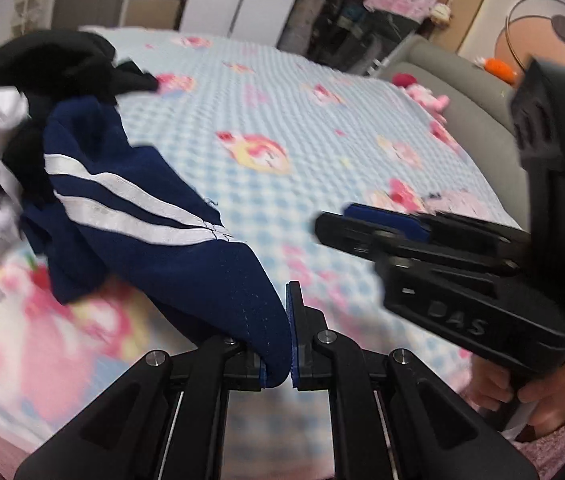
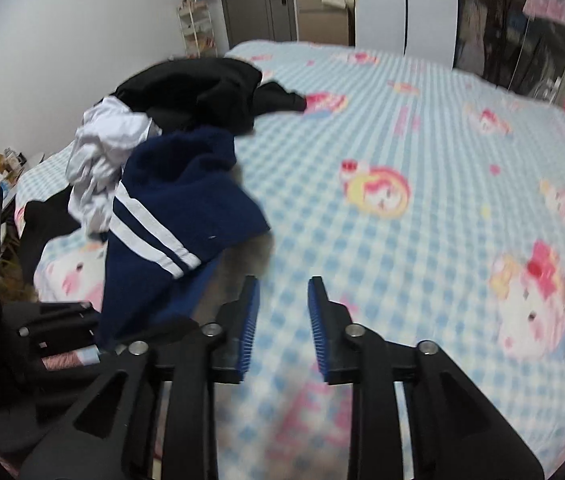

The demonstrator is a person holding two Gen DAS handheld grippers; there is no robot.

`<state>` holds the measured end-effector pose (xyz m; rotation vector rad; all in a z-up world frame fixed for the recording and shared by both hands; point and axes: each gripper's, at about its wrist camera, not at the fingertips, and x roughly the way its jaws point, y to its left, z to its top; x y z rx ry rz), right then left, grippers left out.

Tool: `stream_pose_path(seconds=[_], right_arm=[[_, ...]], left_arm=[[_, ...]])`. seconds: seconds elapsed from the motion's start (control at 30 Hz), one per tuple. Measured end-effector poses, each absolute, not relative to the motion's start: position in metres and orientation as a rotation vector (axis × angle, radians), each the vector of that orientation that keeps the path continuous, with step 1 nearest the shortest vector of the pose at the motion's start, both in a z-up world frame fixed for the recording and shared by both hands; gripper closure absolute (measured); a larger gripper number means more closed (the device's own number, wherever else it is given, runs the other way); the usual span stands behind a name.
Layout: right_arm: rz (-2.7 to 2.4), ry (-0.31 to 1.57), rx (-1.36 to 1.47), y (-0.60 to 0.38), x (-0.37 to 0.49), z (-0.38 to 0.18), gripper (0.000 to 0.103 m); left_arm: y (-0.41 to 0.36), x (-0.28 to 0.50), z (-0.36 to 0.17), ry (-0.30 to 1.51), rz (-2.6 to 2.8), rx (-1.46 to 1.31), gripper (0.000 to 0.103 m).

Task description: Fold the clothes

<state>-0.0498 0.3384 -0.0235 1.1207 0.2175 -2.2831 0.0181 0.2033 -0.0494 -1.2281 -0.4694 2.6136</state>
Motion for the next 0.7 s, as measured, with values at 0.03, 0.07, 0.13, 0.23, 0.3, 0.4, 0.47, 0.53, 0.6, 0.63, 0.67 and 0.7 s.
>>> stream_pose_path(seconds=[0.03,0.07,0.13,0.23,0.3,0.4,0.47,0.53,0.6,0.63,0.67,0.7], right_arm=[[-2.259,0.199,1.135,0.335,-0.049,-0.029,0.062],[-2.23,0.177,1.147,0.332,-0.048,-0.034,0.052],[-2.156,0.121,1.163,0.325,-0.046,-0.041,0.041],[-2.048,0.102,1.212,0.31,-0.043,-0.059,0.025],[-1.988,0.114,1.26,0.299,-0.04,-0.076,0.024],[-2.003,0.129,1.289,0.298,-0.036,-0.092,0.076],[-2.021,0.134,1.301,0.3,-0.034,-0.099,0.093],[-2.076,0.132,1.291,0.312,-0.033,-0.097,0.095],[-2.153,0.126,1.267,0.33,-0.034,-0.088,0.095],[-2.196,0.125,1.248,0.34,-0.033,-0.082,0.096],[-2.24,0.123,1.228,0.351,-0.033,-0.075,0.096],[-2.281,0.122,1.214,0.362,-0.032,-0.07,0.096]], left_arm=[[0.207,0.021,-0.054,-0.485,2.59,-1.233,0.095],[0.21,0.022,-0.058,-0.495,2.571,-1.237,0.095],[0.217,0.029,-0.066,-0.493,2.554,-1.254,0.095],[0.218,0.035,-0.069,-0.522,2.552,-1.25,0.095],[0.212,0.039,-0.072,-0.555,2.534,-1.268,0.094],[0.201,0.045,-0.076,-0.608,2.499,-1.305,0.081],[0.192,0.053,-0.081,-0.617,2.507,-1.319,0.073],[0.182,0.062,-0.083,-0.671,2.511,-1.307,0.061],[0.172,0.068,-0.085,-0.738,2.509,-1.295,0.06],[0.169,0.07,-0.087,-0.756,2.518,-1.294,0.06],[0.167,0.073,-0.089,-0.76,2.531,-1.294,0.06],[0.166,0.073,-0.091,-0.763,2.537,-1.294,0.06]])
